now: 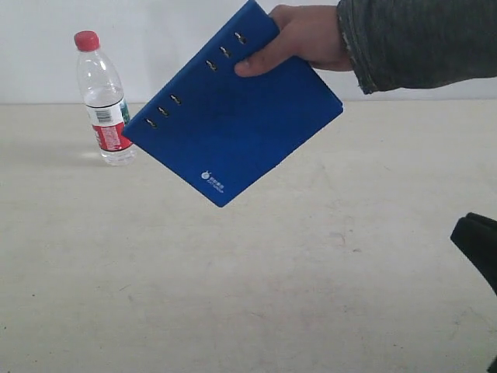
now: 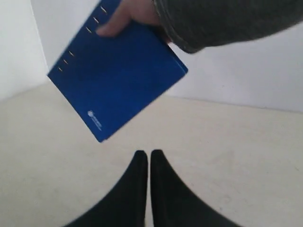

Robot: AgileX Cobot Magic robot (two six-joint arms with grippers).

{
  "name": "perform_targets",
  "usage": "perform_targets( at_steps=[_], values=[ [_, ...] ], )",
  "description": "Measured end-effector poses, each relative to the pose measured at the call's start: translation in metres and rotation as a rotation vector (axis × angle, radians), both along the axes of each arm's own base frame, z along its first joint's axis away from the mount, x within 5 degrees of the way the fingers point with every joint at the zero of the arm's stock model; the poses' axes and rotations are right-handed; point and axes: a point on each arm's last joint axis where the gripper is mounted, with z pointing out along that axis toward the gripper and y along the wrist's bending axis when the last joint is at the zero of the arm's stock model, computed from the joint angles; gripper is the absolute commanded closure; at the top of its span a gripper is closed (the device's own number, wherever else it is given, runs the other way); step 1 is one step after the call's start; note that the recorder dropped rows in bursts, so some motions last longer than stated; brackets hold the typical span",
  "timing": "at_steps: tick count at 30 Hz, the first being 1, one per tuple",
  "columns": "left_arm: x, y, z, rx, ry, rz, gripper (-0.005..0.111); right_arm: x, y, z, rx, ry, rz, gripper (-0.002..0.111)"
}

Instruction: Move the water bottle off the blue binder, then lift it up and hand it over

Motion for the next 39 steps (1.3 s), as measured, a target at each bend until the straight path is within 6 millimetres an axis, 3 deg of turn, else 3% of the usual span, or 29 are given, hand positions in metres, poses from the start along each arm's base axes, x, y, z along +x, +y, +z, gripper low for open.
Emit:
perform_targets(
  at_steps=[4,13,16,19,21,25,34,39],
  values=[
    [0.0,0.005,-0.004,-0.019,0.017,0.053,0.102,0.013,-0.001,-0.015,-0.041,0.135,-0.098,0.109],
    [0.0,0.006,-0.004,-0.021,0.018,0.062,0.102,0.013,-0.003,-0.016,-0.009,0.162,-0.116,0.109],
    [0.0,0.006,-0.004,-0.021,0.018,0.062,0.102,0.009,-0.006,-0.011,0.023,0.128,-0.125,0.109],
    [0.0,0.006,-0.004,-0.021,0.018,0.062,0.102,0.001,-0.03,0.001,0.105,0.019,-0.304,0.109],
    [0.0,0.006,-0.004,-0.022,0.019,0.064,0.102,-0.008,-0.04,-0.005,0.102,0.06,-0.407,0.109],
    [0.0,0.006,-0.004,-0.022,0.019,0.066,0.102,-0.024,-0.04,-0.028,-0.062,0.211,-0.446,0.109],
    [0.0,0.006,-0.004,-0.023,0.02,0.068,0.102,-0.025,-0.052,-0.031,-0.244,0.2,-0.603,0.109],
    [0.0,0.006,-0.005,-0.023,0.022,0.07,0.102,-0.026,-0.055,-0.032,-0.142,0.241,-0.654,0.109]
  ],
)
